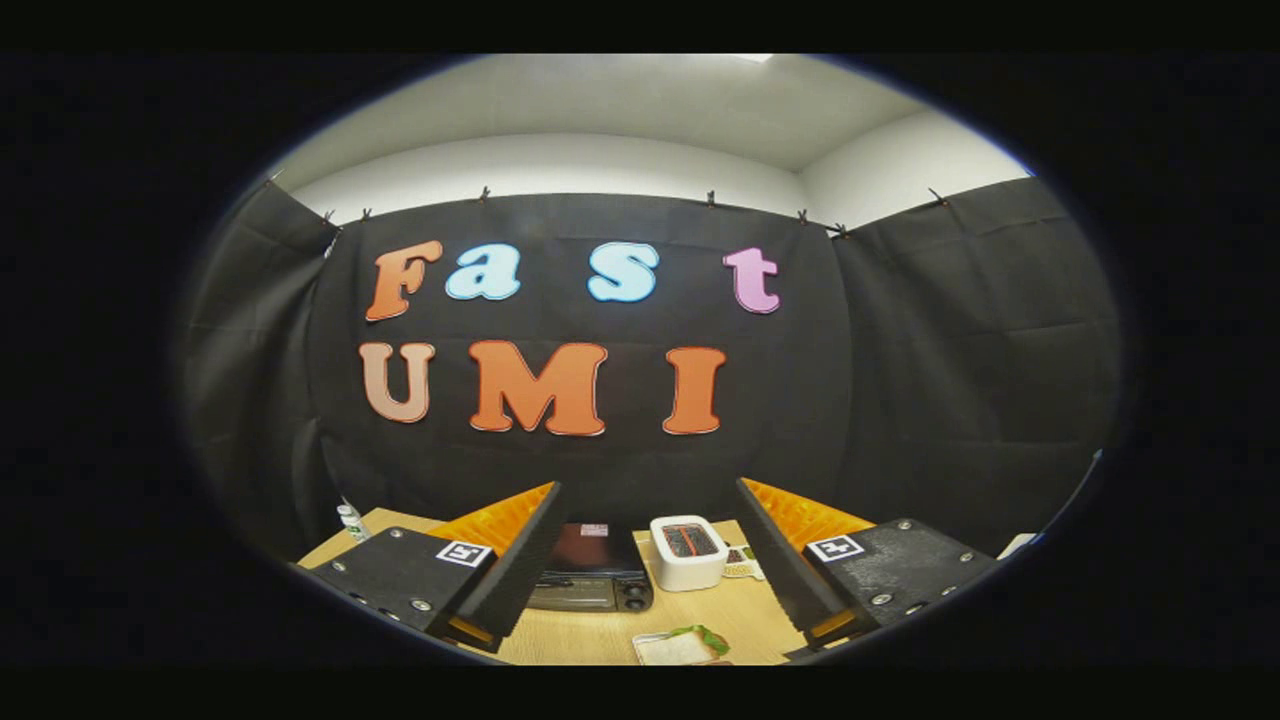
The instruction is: Open the toaster oven, put the food inside, and close the toaster oven door.
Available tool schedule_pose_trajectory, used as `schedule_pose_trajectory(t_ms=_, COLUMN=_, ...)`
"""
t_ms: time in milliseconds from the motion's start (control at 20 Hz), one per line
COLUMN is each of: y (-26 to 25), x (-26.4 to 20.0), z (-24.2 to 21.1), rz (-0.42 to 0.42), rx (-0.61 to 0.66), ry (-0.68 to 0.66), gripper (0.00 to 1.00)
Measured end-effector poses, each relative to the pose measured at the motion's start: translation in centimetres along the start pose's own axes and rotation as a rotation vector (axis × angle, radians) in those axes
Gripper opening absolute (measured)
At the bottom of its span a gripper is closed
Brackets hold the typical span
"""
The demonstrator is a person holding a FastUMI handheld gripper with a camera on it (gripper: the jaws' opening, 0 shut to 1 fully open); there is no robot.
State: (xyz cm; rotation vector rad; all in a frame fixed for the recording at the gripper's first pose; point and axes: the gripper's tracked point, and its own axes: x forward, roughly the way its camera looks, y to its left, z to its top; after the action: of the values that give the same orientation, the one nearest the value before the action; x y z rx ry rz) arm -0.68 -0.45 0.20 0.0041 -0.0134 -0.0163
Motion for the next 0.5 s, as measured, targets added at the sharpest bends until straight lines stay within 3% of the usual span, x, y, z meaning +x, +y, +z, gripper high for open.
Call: schedule_pose_trajectory(t_ms=500, y=5.6, x=4.0, z=-5.5, rz=0.074, rx=-0.022, ry=0.048, gripper=0.99)
